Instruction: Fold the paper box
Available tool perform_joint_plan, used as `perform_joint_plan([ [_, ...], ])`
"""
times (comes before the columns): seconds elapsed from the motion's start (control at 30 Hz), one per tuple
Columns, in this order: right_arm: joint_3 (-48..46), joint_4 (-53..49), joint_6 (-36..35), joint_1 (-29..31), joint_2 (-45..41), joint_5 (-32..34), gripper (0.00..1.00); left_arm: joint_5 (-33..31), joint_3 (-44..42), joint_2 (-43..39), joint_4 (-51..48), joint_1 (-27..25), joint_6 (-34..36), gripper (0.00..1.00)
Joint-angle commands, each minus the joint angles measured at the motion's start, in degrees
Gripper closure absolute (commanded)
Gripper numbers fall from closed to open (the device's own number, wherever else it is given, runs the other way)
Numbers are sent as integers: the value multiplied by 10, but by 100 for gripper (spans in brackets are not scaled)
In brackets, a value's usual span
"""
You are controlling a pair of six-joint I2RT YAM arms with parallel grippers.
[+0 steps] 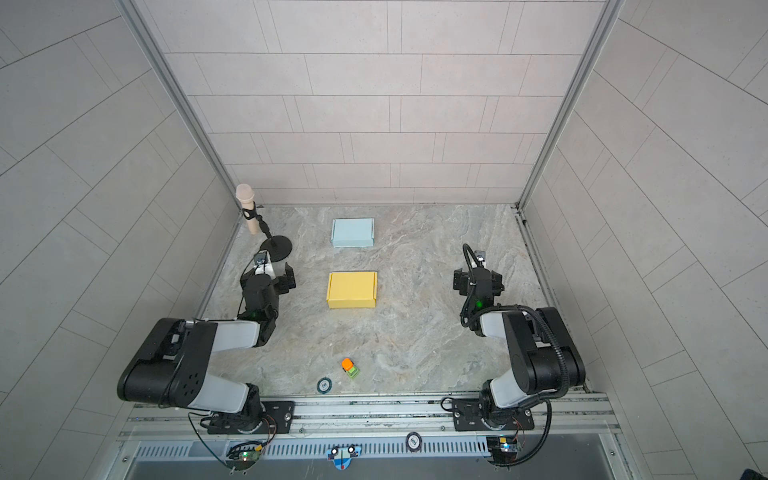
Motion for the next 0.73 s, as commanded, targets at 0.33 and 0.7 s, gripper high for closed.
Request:
perform_joint_plan([
  [0.33,23,-23,-30,11,10,-13,1,0,5,0,14,-2,1,0],
  [0.7,24,-24,-29,10,10,-13,0,1,4,-2,14,-3,1,0],
])
